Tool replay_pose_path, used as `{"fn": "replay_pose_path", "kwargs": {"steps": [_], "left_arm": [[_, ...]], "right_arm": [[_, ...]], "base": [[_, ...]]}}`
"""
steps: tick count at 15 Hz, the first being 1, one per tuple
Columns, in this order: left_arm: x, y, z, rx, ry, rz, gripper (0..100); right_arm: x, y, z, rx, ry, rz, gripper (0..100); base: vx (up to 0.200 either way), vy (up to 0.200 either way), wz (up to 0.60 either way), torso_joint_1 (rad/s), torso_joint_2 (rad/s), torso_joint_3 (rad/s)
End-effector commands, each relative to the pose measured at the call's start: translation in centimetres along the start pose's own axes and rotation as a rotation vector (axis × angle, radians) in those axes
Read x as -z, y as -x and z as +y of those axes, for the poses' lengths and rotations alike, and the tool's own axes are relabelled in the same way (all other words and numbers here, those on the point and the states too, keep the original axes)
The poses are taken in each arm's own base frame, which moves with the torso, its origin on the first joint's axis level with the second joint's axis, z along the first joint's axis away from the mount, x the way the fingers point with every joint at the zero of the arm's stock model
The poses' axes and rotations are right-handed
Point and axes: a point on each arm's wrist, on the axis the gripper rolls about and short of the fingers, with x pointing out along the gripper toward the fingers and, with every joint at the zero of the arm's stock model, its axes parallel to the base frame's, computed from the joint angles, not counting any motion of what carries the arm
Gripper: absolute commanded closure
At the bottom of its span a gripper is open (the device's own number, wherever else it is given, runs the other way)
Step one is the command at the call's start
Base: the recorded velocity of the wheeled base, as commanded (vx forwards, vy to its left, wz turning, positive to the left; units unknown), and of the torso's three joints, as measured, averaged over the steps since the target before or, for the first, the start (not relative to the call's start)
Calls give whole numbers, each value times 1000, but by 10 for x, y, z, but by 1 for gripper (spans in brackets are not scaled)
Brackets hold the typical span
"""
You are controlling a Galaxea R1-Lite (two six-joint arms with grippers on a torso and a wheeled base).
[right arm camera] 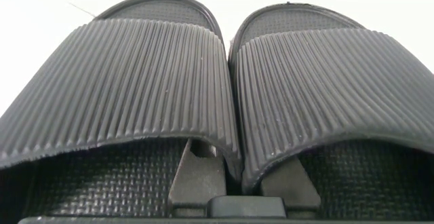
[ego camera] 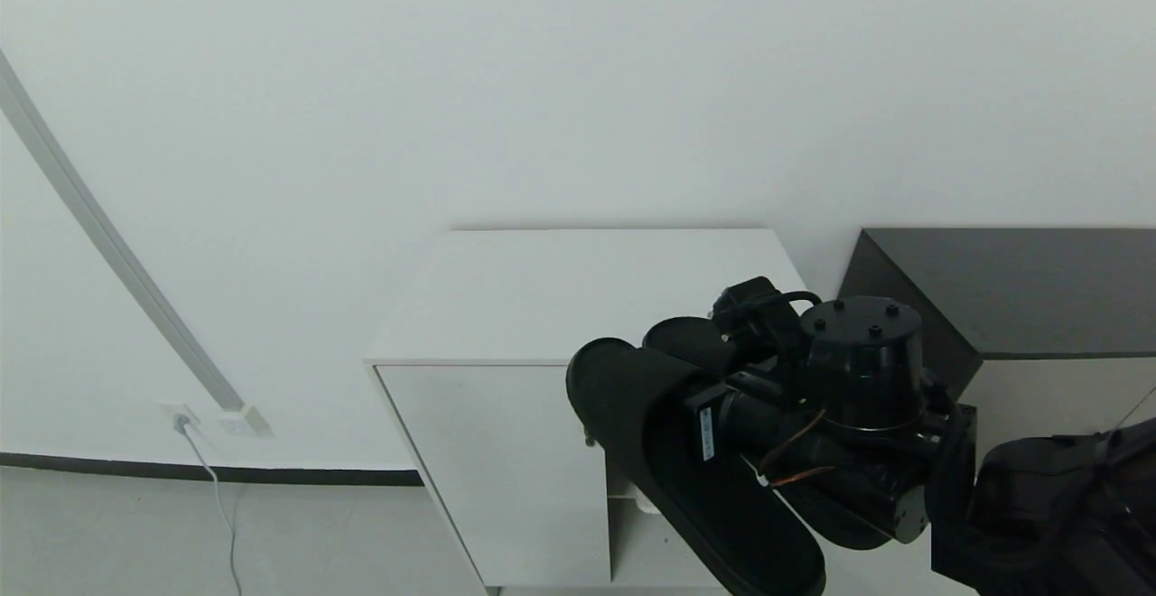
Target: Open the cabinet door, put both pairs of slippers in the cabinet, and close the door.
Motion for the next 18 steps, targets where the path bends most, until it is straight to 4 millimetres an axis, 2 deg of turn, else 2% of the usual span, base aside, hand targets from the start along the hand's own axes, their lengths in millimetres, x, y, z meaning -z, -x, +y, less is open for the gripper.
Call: {"fn": "replay_pose_path", "kwargs": {"steps": [1, 6, 18], "left_arm": [[0, 0, 0, 0, 0, 2, 100], [0, 0, 0, 0, 0, 2, 100], [0, 0, 0, -4, 2, 2, 100]], "right_arm": [[1, -1, 0, 0, 0, 3, 100], [1, -1, 0, 0, 2, 5, 100], [9, -1, -3, 5, -1, 0, 100]], "base": [[-200, 0, 0, 2, 2, 2], [-200, 0, 0, -2, 2, 0], [0, 0, 0, 0, 0, 0]]}}
